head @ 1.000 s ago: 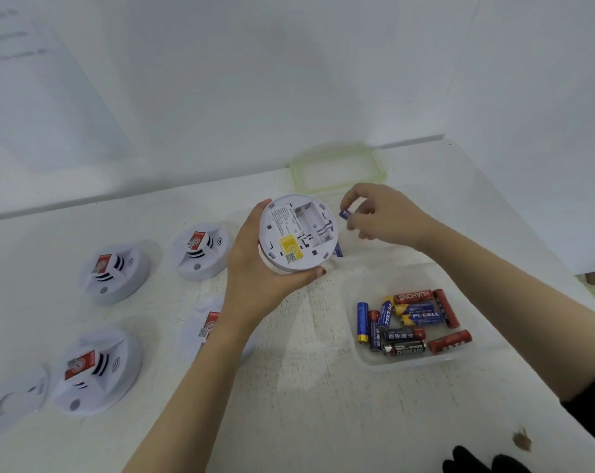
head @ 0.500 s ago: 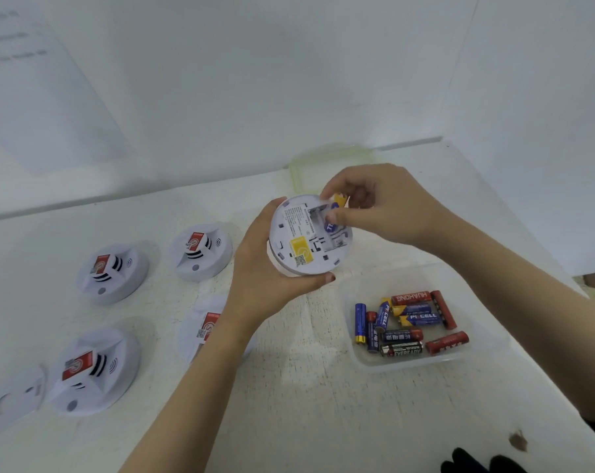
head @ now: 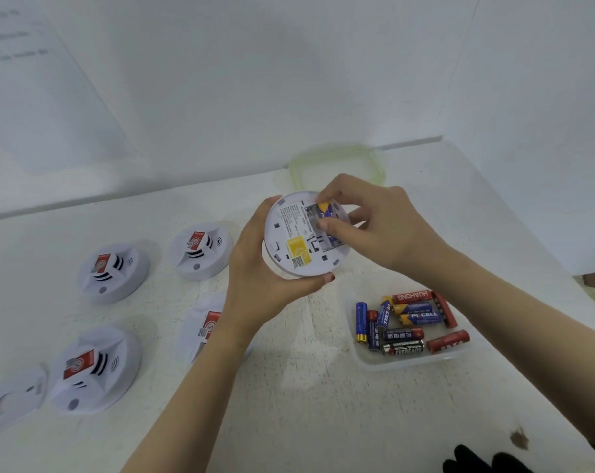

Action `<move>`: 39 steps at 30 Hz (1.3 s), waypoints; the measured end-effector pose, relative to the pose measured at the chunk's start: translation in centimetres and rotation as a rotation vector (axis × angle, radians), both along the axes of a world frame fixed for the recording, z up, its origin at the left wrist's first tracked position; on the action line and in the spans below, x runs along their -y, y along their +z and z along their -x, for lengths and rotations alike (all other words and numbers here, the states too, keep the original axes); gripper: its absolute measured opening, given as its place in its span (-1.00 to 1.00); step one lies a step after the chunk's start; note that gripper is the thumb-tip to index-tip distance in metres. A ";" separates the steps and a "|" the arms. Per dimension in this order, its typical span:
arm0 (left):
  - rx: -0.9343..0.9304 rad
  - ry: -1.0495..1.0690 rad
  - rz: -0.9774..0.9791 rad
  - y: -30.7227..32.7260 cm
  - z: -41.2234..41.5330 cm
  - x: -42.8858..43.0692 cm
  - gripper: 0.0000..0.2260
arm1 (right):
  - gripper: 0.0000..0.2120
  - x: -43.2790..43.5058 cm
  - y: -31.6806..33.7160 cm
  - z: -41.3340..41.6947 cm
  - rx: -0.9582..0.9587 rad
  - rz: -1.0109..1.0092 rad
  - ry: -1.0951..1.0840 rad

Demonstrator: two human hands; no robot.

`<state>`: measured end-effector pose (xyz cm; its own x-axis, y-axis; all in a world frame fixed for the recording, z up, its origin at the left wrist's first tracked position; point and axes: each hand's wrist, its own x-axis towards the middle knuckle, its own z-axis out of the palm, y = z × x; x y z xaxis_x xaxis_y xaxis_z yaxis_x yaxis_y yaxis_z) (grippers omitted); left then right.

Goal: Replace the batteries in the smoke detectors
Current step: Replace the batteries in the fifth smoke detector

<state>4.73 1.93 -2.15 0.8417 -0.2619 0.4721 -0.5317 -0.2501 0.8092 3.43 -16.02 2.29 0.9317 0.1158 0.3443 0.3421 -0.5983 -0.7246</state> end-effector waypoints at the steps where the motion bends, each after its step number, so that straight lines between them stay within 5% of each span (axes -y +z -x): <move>1: 0.004 0.000 0.001 -0.1 0.0 0.0 -0.27 | -0.91 0.0 -0.2 0.0 0.016 -0.013 0.002; 15: -0.032 -0.007 -0.007 -0.8 0.6 -0.3 -0.26 | -0.81 0.5 -1.5 0.6 0.114 0.050 0.092; 26: 0.040 -0.067 -0.004 -0.2 0.4 0.0 -0.24 | -0.51 -0.2 -1.0 1.0 -0.249 -0.589 -0.018; 32: 0.052 -0.087 -0.022 -0.3 0.2 -0.3 -0.22 | -0.77 -0.5 0.2 0.7 -0.390 -0.687 -0.062; 39: 0.074 -0.087 -0.014 -0.2 0.2 -0.4 -0.23 | -0.80 -0.5 0.0 0.5 -0.295 -0.647 -0.055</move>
<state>4.53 2.35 -2.39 0.7782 -0.3397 0.5282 -0.6103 -0.2110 0.7635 2.90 -15.48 2.25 0.9952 -0.0766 0.0607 0.0588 -0.0273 -0.9979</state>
